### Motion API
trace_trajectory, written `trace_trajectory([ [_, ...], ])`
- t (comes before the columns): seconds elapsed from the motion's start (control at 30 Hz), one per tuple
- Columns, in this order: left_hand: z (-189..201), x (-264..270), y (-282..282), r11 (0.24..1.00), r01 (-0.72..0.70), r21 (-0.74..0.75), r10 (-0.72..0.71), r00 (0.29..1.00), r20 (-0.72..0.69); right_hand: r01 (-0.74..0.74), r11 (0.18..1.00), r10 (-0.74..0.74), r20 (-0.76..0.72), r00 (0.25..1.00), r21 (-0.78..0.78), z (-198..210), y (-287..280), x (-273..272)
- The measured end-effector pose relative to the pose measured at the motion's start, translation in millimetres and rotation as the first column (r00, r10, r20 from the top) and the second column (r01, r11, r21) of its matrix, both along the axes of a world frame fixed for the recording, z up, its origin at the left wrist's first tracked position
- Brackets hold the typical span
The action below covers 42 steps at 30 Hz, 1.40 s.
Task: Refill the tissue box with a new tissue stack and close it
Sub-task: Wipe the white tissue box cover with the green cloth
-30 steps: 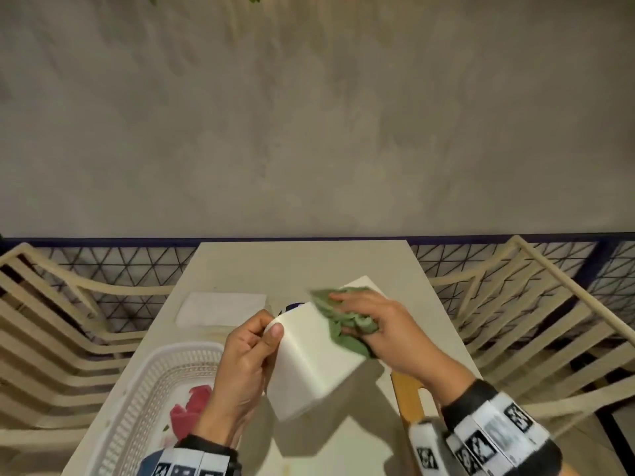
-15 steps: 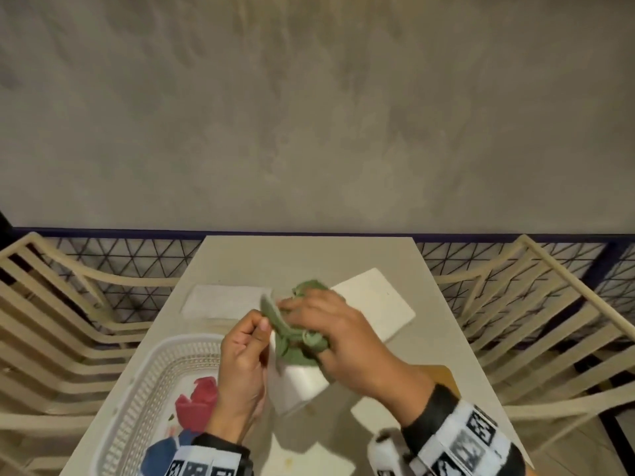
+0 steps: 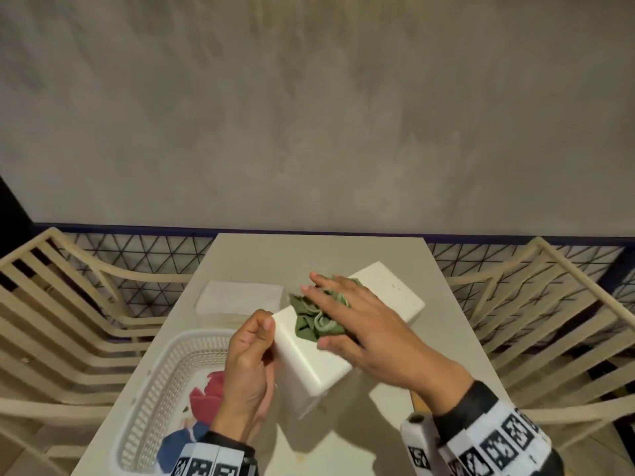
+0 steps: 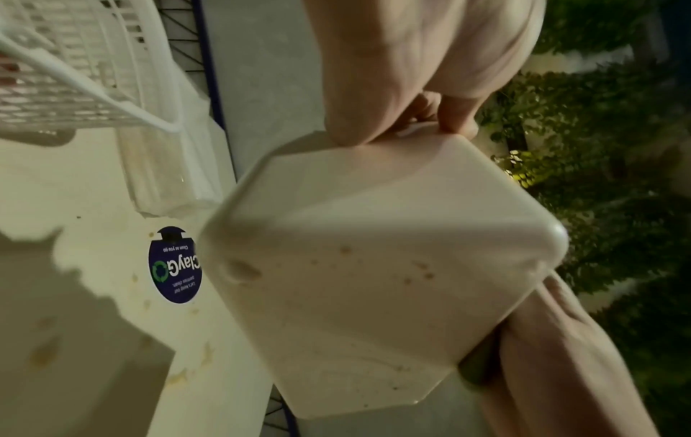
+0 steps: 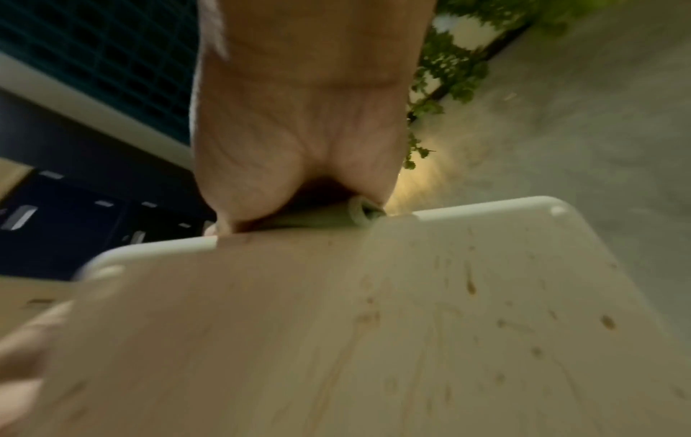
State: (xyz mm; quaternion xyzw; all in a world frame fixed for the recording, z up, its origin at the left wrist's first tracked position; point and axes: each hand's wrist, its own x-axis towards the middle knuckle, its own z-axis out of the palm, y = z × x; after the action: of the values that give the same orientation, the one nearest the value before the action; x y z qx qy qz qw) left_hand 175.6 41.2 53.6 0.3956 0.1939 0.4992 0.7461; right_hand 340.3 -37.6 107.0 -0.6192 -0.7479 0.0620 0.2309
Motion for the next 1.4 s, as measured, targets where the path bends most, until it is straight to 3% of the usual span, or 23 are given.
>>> trace_trajectory([
  [0.1, 0, 4, -2, 1.000, -0.004, -0.021, 0.005, 1.000, 0.028, 0.029, 0.995, -0.026, -0.043, 0.999, 0.091, -1, 11, -12],
  [0.23, 5, 2, 4, 1.000, -0.002, -0.011, 0.003, 0.997, 0.071, -0.176, 0.968, 0.189, -0.060, 0.980, 0.177, -11, -4, -13],
  [0.37, 6, 3, 7, 0.999, -0.050, 0.015, 0.050, 0.999, 0.014, -0.027, 0.980, 0.046, -0.096, 0.994, 0.196, -3, 13, -7],
  [0.5, 11, -3, 10, 0.998, -0.020, 0.058, 0.019, 0.999, 0.031, -0.189, 0.951, 0.211, -0.068, 0.975, 0.245, -17, 7, -16],
  [0.63, 8, 2, 4, 0.996, -0.025, 0.089, 0.030, 0.998, -0.058, 0.025, 0.981, 0.004, -0.151, 0.988, 0.190, -3, 25, -3],
  [0.77, 10, 1, 3, 0.998, 0.023, 0.057, -0.027, 0.997, 0.068, -0.188, 0.947, 0.216, -0.086, 0.973, 0.261, -8, 15, -27],
  [0.87, 6, -1, 4, 0.998, -0.002, 0.059, 0.005, 0.998, -0.057, -0.040, 0.985, 0.071, -0.182, 0.981, 0.169, -7, 21, 2],
  [0.93, 8, -1, 6, 0.998, -0.021, 0.066, 0.026, 0.997, -0.076, 0.019, 0.987, 0.016, -0.211, 0.977, 0.161, -3, 28, -10],
  [1.07, 13, -8, 14, 1.000, -0.003, 0.023, 0.002, 1.000, 0.029, -0.196, 0.955, 0.227, -0.127, 0.966, 0.221, -17, 15, -25],
  [1.2, 7, 3, 6, 0.999, -0.037, -0.017, 0.036, 0.998, -0.045, 0.003, 0.985, 0.028, -0.176, 0.984, 0.174, -6, 28, -6],
  [1.33, 21, -1, 12, 0.996, -0.025, -0.090, 0.034, 0.994, 0.103, -0.291, 0.917, 0.322, -0.076, 0.944, 0.272, -14, 9, -38],
  [1.4, 21, -4, 14, 0.997, -0.063, -0.054, 0.067, 0.996, 0.060, -0.276, 0.929, 0.310, -0.114, 0.944, 0.245, -16, 3, -10],
])
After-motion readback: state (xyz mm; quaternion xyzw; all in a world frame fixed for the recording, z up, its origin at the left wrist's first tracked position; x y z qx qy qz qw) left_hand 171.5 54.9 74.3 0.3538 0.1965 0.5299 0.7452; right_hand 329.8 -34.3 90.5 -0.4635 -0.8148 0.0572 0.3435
